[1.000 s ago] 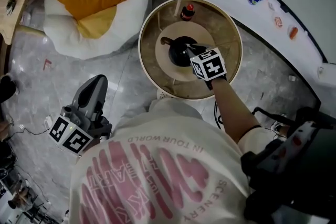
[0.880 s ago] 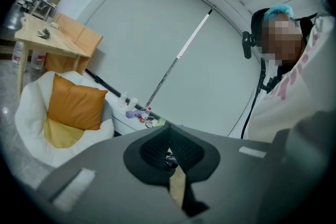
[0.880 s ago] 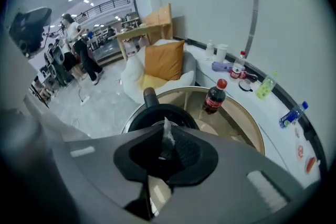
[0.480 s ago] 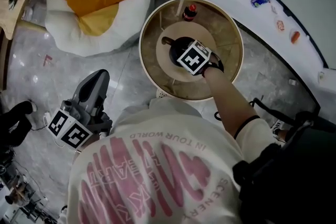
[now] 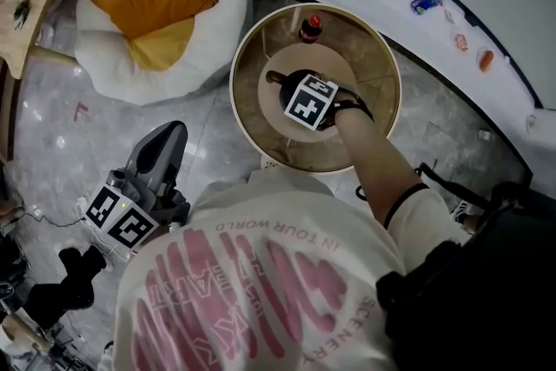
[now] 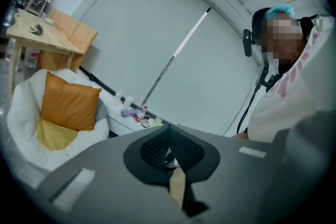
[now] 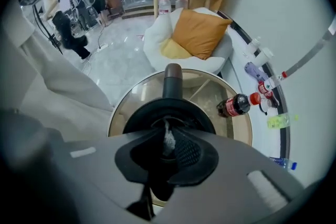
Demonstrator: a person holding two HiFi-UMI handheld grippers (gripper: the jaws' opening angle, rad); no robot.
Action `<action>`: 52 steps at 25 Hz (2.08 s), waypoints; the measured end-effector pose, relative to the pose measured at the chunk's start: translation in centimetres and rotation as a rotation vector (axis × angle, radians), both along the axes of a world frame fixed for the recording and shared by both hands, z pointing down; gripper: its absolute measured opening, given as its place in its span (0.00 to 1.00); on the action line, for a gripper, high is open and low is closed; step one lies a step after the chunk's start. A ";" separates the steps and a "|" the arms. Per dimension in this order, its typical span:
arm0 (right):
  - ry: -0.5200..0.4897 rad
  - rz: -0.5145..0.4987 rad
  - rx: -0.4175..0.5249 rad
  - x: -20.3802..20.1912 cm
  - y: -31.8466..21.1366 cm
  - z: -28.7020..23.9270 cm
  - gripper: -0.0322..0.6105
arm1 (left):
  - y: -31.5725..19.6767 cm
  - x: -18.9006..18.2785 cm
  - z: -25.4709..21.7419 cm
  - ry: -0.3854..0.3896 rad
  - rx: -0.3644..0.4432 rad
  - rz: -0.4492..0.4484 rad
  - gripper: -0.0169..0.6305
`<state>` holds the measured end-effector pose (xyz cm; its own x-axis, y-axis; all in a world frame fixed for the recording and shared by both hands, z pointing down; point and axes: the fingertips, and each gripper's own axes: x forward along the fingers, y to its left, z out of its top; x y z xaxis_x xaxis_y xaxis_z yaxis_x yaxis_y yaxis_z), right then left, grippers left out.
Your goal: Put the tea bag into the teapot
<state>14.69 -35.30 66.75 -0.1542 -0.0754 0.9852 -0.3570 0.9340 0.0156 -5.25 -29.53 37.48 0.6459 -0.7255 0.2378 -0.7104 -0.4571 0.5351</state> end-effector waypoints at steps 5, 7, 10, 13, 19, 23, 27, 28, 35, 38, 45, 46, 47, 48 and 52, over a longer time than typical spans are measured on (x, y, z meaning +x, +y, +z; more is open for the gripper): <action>-0.014 0.028 0.011 0.0 -0.1 0.0 0.09 | -0.4 -0.1 -0.2 0.002 0.007 -0.002 0.04; -0.020 0.044 0.035 0.0 -0.3 -0.1 0.09 | -0.3 -0.2 -0.3 0.000 0.008 -0.004 0.04; -0.049 0.061 0.063 0.0 -0.6 -0.3 0.11 | -0.1 -0.6 0.0 -0.005 0.002 -0.013 0.04; -0.094 0.100 0.060 0.2 -0.6 -0.6 0.12 | 0.4 -1.1 0.3 -0.011 -0.005 -0.024 0.04; -0.147 0.167 0.127 1.1 -0.3 -1.5 0.15 | 1.0 -1.6 0.4 -0.009 -0.006 -0.037 0.04; -0.190 0.219 0.130 1.1 -0.2 -2.3 0.20 | 1.2 -1.3 0.5 -0.006 -0.003 -0.023 0.04; -0.227 0.256 0.143 1.1 0.0 -3.2 0.22 | 1.4 -0.8 0.5 -0.006 -0.001 -0.011 0.04; -0.239 0.266 0.152 1.1 -0.1 -3.5 0.22 | 1.4 -0.6 0.5 -0.005 0.000 -0.006 0.04; -0.356 0.386 0.242 1.6 0.4 -6.6 0.10 | 2.1 0.8 0.3 0.000 0.007 0.031 0.04; -0.515 0.482 0.240 0.7 1.1 -9.0 0.06 | 2.6 1.4 0.2 0.011 0.026 0.067 0.04; -0.897 0.701 0.180 -1.4 2.1 -15.2 0.06 | 2.9 3.1 0.2 -0.017 0.068 0.179 0.04; -0.948 0.726 0.168 -1.6 2.4 -16.1 0.06 | 2.9 3.4 0.0 -0.026 0.085 0.190 0.04; -1.003 0.748 0.149 -1.8 2.7 -17.1 0.06 | 2.9 3.8 -0.1 -0.030 0.099 0.198 0.04; -1.062 0.771 0.125 -2.1 3.0 -18.1 0.06 | 3.0 4.1 -0.3 -0.031 0.108 0.209 0.04; -1.367 0.897 0.011 -2.5 4.4 -22.2 0.05 | 4.1 6.3 -0.6 -0.020 0.127 0.303 0.04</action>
<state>12.18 -30.86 44.50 -0.7667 -0.6220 0.1589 -0.5065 0.4340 -0.7451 1.05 -25.42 36.88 0.8332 -0.5253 0.1728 -0.5415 -0.7116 0.4476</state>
